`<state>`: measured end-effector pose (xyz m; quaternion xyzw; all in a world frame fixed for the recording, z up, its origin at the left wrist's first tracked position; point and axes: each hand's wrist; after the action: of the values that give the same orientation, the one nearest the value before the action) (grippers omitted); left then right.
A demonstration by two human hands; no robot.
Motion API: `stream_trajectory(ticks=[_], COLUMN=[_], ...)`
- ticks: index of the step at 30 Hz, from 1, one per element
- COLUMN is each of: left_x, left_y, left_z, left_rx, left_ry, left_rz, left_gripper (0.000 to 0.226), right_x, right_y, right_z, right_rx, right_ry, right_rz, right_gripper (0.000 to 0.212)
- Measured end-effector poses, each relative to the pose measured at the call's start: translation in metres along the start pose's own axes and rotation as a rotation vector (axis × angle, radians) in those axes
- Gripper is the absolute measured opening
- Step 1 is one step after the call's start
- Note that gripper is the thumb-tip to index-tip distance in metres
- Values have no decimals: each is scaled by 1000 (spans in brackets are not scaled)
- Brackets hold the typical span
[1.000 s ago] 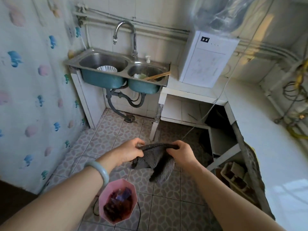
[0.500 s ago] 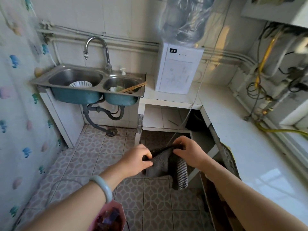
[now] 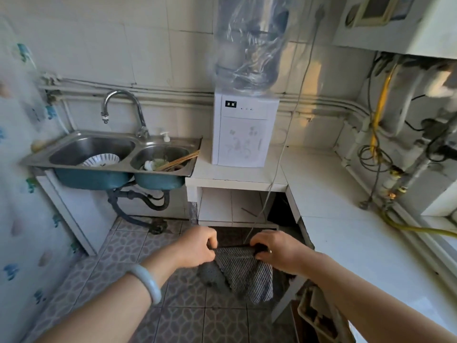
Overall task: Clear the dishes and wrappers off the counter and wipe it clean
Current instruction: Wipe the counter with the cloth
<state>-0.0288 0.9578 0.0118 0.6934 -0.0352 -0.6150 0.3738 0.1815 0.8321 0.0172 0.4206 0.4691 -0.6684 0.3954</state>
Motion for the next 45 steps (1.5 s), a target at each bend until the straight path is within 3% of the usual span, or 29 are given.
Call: stream_trajectory(ticks=[6, 10, 17, 23, 28, 33, 38, 45], left_x=[-11, -13, -20, -20, -30, -46, -63, -69], left_y=[20, 30, 31, 13, -24, -78, -136, -186], left_z=[-47, -73, -123, -164, -214, -278, -344, -410], left_rx=[-102, -141, -208, -244, -284, -301, -335, -263], left_ry=[61, 76, 39, -53, -44, -34, -50, 148], left_rz=[-39, -4, 50, 28, 116, 172, 190, 109], left_gripper=[19, 21, 40, 31, 18, 36, 38, 28], right_x=[-26, -35, -48, -48, -49, -53, -57, -61], right_y=[48, 65, 87, 105, 124, 137, 145, 157], right_z=[-22, -32, -65, -99, -159, -245, -331, -419], right_rx=[-38, 118, 310, 414, 445, 504, 554, 682], right_ry=[34, 79, 77, -23, -40, -39, -16, 64], right_rz=[-60, -250, -365, -486, -455, -426, -411, -451], right_gripper=[23, 29, 6, 7, 5, 21, 24, 24])
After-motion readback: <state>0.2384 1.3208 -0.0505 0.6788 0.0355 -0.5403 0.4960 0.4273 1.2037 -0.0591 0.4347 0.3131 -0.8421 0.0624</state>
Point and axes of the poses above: each hand's wrist, its own z-axis away from the middle knuckle, its own x-axis out of the palm, y = z × x, and after that the axes turned 14 degrees about x, right-handed
